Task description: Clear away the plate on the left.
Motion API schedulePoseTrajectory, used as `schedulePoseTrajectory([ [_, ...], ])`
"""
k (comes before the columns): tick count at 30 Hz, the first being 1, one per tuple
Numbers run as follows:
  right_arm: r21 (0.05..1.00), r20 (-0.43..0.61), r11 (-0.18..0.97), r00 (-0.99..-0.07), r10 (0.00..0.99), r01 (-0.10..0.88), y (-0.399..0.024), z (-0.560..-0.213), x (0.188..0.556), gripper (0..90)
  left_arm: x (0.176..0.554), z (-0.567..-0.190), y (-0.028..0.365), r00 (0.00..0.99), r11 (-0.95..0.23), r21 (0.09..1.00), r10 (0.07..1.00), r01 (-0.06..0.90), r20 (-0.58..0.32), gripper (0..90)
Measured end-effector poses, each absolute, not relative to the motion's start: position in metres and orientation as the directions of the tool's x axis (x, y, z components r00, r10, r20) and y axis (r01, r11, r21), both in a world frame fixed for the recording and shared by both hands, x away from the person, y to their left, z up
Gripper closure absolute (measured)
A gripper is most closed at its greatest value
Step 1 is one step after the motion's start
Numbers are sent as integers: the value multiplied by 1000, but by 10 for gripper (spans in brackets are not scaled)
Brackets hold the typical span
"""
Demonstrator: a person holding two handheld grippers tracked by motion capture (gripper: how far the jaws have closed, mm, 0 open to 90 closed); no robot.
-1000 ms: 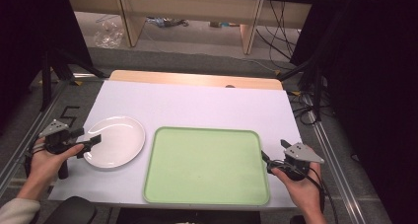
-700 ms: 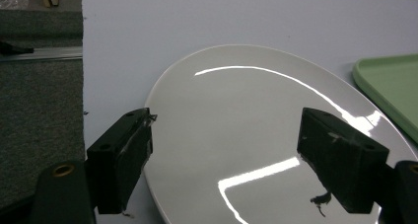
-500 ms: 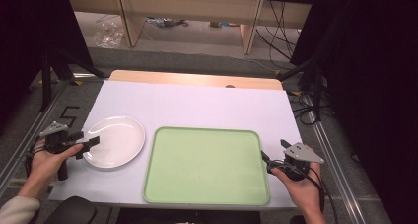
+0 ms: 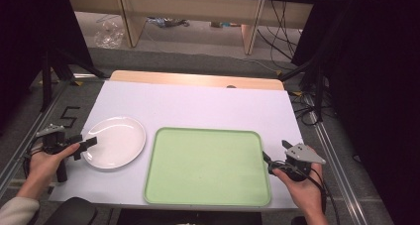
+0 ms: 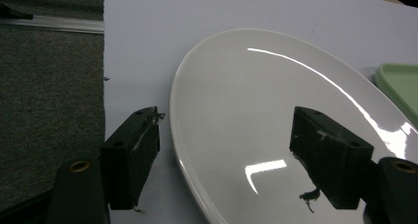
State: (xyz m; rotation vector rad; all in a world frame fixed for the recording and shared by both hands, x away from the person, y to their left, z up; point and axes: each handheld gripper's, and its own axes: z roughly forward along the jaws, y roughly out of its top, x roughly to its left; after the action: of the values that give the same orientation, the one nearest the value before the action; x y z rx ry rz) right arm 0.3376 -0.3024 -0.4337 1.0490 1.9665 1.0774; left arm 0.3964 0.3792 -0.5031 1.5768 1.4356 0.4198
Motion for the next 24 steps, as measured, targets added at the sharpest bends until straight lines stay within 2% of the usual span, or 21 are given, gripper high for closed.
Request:
schedulePoseTrajectory([
  [5, 880, -161, 340, -465, 870, 332, -302, -434, 337, 227, 397, -507, 381, 238, 127, 774, 910, 620, -339, 292],
  [12, 880, -160, 339, -465, 871, 332, -302, -434, 337, 227, 398, -509, 385, 206, 189, 747, 892, 637, -402, 389],
  [24, 881, -158, 338, -465, 871, 332, -302, -434, 337, 227, 399, -511, 389, 164, 279, 694, 851, 664, -499, 501],
])
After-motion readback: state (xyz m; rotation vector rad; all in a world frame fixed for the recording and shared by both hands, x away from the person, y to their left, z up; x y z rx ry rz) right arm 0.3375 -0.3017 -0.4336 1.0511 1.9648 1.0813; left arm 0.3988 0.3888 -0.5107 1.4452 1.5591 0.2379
